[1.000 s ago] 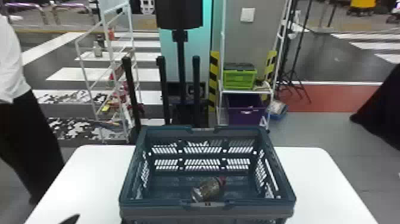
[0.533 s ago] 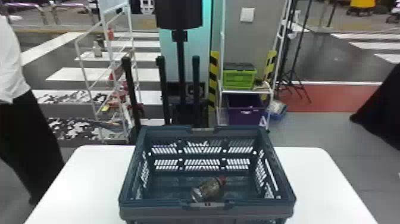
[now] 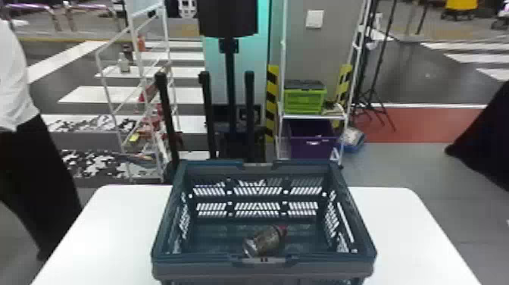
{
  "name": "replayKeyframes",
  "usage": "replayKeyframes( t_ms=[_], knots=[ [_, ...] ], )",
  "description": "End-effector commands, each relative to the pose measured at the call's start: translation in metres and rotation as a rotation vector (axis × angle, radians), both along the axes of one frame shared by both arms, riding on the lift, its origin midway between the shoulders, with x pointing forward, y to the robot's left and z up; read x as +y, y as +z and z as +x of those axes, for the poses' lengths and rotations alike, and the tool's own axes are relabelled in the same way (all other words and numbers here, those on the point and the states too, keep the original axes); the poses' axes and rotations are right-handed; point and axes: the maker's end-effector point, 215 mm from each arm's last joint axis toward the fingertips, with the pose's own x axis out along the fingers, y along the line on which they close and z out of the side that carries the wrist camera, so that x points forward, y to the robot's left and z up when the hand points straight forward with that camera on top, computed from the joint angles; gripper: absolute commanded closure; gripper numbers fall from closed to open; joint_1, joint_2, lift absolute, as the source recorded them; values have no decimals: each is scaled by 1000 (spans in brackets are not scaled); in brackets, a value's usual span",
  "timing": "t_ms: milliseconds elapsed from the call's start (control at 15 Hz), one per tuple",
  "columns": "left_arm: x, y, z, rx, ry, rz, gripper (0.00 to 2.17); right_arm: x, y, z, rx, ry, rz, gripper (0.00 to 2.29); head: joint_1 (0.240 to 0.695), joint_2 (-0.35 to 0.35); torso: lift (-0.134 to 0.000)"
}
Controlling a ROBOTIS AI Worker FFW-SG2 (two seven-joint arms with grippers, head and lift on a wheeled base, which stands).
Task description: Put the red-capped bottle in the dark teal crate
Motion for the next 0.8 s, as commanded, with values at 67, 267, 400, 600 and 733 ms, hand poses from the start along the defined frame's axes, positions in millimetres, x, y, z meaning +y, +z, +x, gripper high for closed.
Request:
replayKeyframes(
  t_ms=[67, 267, 400, 600, 733],
  knots=[
    [-5, 0, -4, -4, -3, -9, 26, 2, -1, 0, 2, 5, 1, 151, 499, 0, 0],
    [-7, 1, -3, -7, 2, -11, 26, 1, -1, 0, 4, 6, 2, 151, 499, 0, 0],
    [-8, 0, -4, -6, 2, -12, 26, 2, -1, 1, 3, 6, 2, 151, 499, 0, 0],
    [-13, 1, -5, -13, -5, -21, 26, 2, 0, 4, 3, 8, 1, 151, 499, 0, 0],
    [-15, 1, -4, -14, -7, -23, 26, 2, 0, 5, 1, 8, 1, 151, 499, 0, 0]
  ],
)
